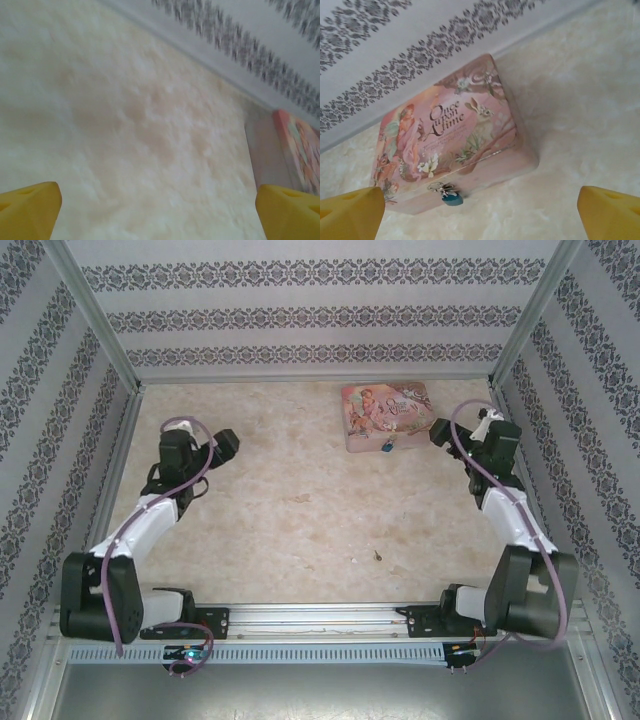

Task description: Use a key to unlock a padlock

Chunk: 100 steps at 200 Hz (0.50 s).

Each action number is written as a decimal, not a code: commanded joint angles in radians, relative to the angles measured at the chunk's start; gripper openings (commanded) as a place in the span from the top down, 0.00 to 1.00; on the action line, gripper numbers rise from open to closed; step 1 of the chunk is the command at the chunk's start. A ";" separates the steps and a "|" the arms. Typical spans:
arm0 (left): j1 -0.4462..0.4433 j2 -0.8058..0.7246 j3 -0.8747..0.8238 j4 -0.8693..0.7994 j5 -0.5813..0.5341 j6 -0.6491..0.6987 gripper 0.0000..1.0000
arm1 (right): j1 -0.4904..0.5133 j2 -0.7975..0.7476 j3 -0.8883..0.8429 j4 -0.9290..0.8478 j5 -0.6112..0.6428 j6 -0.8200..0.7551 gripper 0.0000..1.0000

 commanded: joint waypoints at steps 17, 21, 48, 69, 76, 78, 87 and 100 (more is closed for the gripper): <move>-0.185 0.174 0.141 0.022 0.087 -0.132 0.00 | -0.016 0.188 0.139 -0.064 -0.111 0.111 0.02; -0.196 0.197 0.162 0.026 0.090 -0.135 0.01 | -0.015 0.207 0.151 -0.062 -0.110 0.114 0.02; -0.250 0.351 0.313 0.030 0.125 -0.144 0.01 | -0.001 0.300 0.230 -0.052 -0.086 0.130 0.02; -0.287 0.469 0.441 0.011 0.159 -0.135 0.00 | 0.017 0.374 0.298 -0.066 -0.088 0.125 0.02; -0.296 0.511 0.482 0.007 0.173 -0.138 0.00 | 0.022 0.397 0.316 -0.068 -0.088 0.127 0.02; -0.299 0.522 0.494 0.008 0.178 -0.139 0.00 | 0.023 0.405 0.322 -0.068 -0.088 0.128 0.02; -0.312 0.572 0.546 0.007 0.198 -0.148 0.00 | 0.028 0.434 0.343 -0.069 -0.089 0.132 0.02; -0.329 0.642 0.622 0.010 0.227 -0.163 0.00 | 0.040 0.471 0.377 -0.069 -0.094 0.136 0.02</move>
